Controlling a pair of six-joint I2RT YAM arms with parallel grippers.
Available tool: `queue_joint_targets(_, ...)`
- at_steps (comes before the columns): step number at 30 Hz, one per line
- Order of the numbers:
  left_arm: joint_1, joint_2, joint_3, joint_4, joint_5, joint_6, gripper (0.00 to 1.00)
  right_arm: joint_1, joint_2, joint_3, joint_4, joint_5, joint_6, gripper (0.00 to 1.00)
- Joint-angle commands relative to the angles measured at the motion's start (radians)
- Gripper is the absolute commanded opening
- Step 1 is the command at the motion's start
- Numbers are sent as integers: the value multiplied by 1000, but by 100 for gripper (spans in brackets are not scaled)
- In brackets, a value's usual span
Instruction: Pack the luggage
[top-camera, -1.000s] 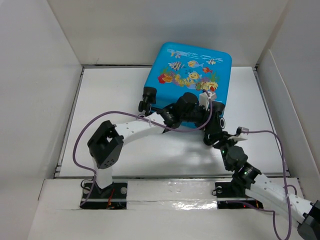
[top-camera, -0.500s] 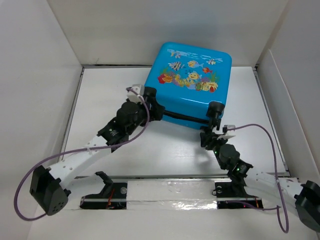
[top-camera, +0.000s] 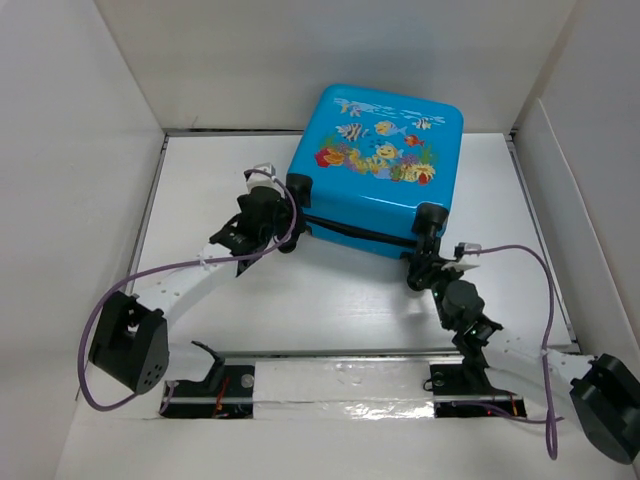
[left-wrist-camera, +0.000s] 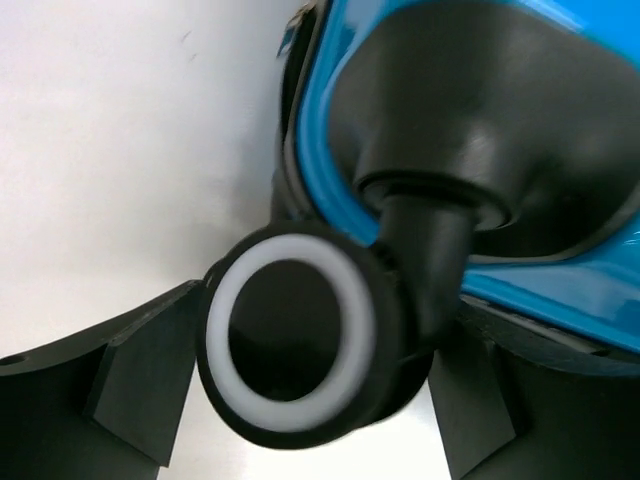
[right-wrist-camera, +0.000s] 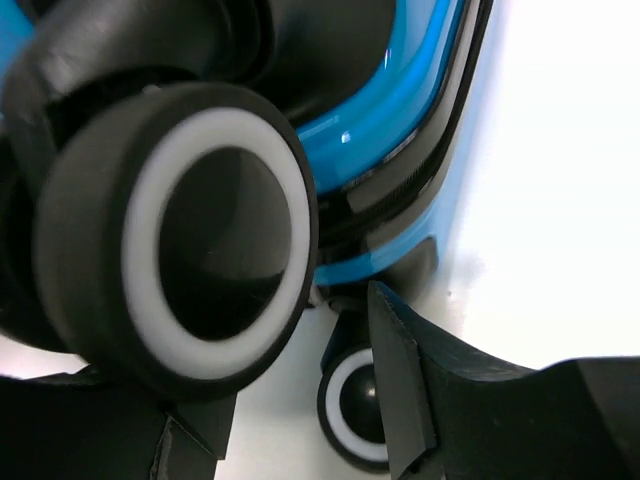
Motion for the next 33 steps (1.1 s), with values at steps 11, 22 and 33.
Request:
queue_joint_targets(11, 17, 29, 12, 214, 207, 42, 27, -118, 228, 112, 270, -206, -106, 41)
queue_joint_targets(22, -35, -19, -32, 301, 317, 8, 0, -61, 352, 93, 418, -87, -86, 0)
queue_joint_targets(33, -45, -22, -97, 521, 590, -142, 0, 345, 801, 325, 644, 128, -154, 0)
